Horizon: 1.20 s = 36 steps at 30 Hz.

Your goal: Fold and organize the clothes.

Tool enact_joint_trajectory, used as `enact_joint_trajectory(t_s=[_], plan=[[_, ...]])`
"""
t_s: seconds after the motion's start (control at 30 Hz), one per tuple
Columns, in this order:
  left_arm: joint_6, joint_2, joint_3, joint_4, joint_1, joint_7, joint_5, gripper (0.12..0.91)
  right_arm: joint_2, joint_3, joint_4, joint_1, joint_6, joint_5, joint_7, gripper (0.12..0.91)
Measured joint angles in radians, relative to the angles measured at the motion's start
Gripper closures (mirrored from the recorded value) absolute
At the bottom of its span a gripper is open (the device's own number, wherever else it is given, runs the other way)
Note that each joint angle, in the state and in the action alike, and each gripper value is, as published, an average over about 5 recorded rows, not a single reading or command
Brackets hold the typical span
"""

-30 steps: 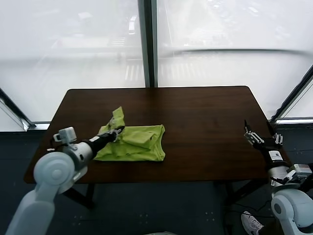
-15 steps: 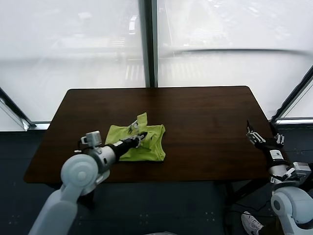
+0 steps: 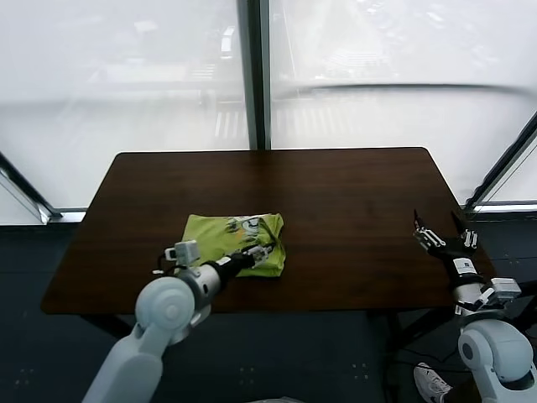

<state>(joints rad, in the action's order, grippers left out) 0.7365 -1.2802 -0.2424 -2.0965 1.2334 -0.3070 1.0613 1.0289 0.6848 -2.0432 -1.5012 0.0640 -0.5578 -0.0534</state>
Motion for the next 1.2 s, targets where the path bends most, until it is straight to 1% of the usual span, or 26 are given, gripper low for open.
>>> enact_joint_trajectory(t_s=[0.03, 0.1, 0.23, 0.3, 0.37, 0.43, 0.47, 0.57, 0.7, 0.8, 0.93, 1.03, 1.2], plan=[[0.0, -0.004, -0.005, -0.01, 0.007, 0.014, -0.014, 0.162, -0.005, -0.016, 0.003, 0.01, 0.005, 0.006, 0.003, 0.118], [0.0, -0.002, -0.021, -0.034, 0.022, 0.051, -0.049, 0.133, -0.017, -0.053, 0.009, 0.033, 0.017, 0.016, 0.006, 0.118], [-0.002, 0.035, -0.078, -0.08, 0.059, 0.14, -0.141, 0.124, -0.046, -0.143, 0.017, 0.085, 0.056, 0.02, -0.005, 0.118], [-0.018, 0.065, -0.118, -0.088, 0.074, 0.175, -0.187, 0.123, -0.06, -0.196, 0.015, 0.112, 0.087, 0.002, -0.023, 0.118], [-0.05, 0.098, -0.16, -0.086, 0.084, 0.193, -0.224, 0.123, -0.071, -0.253, 0.009, 0.138, 0.131, -0.036, -0.047, 0.118], [-0.088, 0.133, -0.202, -0.08, 0.094, 0.202, -0.255, 0.123, -0.081, -0.311, 0.0, 0.166, 0.187, -0.078, -0.064, 0.118], [-0.104, 0.15, -0.221, -0.078, 0.098, 0.204, -0.268, 0.123, -0.086, -0.338, -0.003, 0.18, 0.214, -0.091, -0.065, 0.118], [-0.136, 0.196, -0.268, -0.075, 0.109, 0.208, -0.304, 0.123, -0.104, -0.416, -0.002, 0.217, 0.265, -0.081, -0.041, 0.118], [-0.15, 0.226, -0.304, -0.078, 0.122, 0.206, -0.343, 0.123, -0.122, -0.513, 0.003, 0.254, 0.285, -0.034, -0.01, 0.118], [-0.156, 0.231, -0.317, -0.08, 0.135, 0.204, -0.368, 0.123, -0.121, -0.578, 0.008, 0.273, 0.285, 0.002, 0.008, 0.118], [-0.159, 0.232, -0.337, -0.081, 0.152, 0.202, -0.379, 0.123, -0.124, -0.64, 0.017, 0.289, 0.264, 0.079, 0.053, 0.118], [-0.16, 0.234, -0.351, -0.082, 0.163, 0.201, -0.383, 0.123, -0.134, -0.671, 0.018, 0.294, 0.244, 0.143, 0.087, 0.118], [-0.159, 0.234, -0.364, -0.083, 0.176, 0.195, -0.386, 0.123, -0.155, -0.711, 0.016, 0.296, 0.2, 0.26, 0.128, 0.118]])
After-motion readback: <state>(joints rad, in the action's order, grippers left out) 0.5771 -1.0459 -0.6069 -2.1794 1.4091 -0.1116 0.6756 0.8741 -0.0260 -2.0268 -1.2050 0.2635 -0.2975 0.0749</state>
